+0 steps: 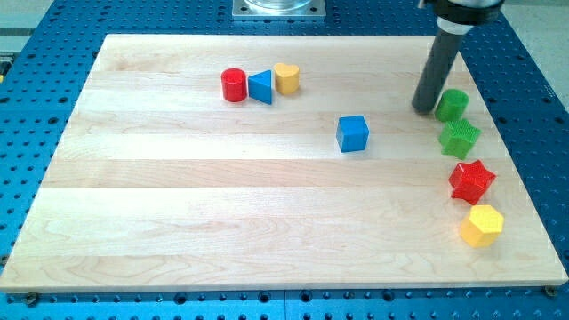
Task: Move the cube left to the green circle
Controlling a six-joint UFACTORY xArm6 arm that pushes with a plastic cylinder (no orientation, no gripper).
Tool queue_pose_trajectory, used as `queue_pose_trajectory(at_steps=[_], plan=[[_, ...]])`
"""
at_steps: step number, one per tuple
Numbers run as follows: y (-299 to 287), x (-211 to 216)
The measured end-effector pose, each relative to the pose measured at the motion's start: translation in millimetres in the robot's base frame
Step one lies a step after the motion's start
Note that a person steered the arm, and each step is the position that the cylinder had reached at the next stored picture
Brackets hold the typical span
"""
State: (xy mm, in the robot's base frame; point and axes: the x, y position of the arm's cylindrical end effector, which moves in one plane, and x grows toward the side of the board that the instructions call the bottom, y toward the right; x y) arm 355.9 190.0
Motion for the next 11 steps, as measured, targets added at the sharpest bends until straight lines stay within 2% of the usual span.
queue_pose_trajectory(at_steps=[1, 2, 3, 4, 5, 7, 8, 9, 11], plan=[[-102, 9], [-160, 55], [-109, 82], [-102, 87], [-168, 103], [-54, 72], [-76, 81], [-2, 72], [0, 20]])
